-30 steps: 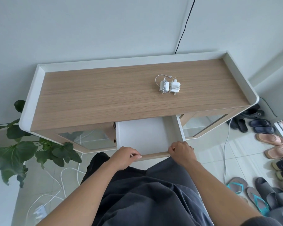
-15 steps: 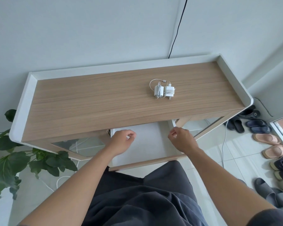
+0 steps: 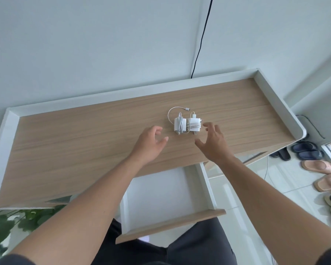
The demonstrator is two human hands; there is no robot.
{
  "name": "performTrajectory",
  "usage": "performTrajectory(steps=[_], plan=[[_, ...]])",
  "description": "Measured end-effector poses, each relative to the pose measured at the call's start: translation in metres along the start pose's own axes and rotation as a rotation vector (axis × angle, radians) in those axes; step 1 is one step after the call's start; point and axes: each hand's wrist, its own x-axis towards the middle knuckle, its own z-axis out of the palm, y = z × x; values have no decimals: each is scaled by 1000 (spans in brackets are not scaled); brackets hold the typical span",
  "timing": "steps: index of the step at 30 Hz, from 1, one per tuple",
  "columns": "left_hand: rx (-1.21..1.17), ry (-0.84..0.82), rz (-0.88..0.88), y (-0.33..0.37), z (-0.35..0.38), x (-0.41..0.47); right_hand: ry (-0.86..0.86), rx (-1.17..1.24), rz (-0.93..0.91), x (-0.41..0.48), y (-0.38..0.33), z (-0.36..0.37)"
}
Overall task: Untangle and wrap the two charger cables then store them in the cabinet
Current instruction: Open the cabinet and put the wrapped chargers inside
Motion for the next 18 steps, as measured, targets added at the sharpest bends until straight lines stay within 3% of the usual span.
performTrajectory(steps=[13,18], plan=[[163,-27,123,30,78,80,-96,-67,-111,80,9,14],[166,70,134,33,91,90,-95,-63,-129,85,8,18]])
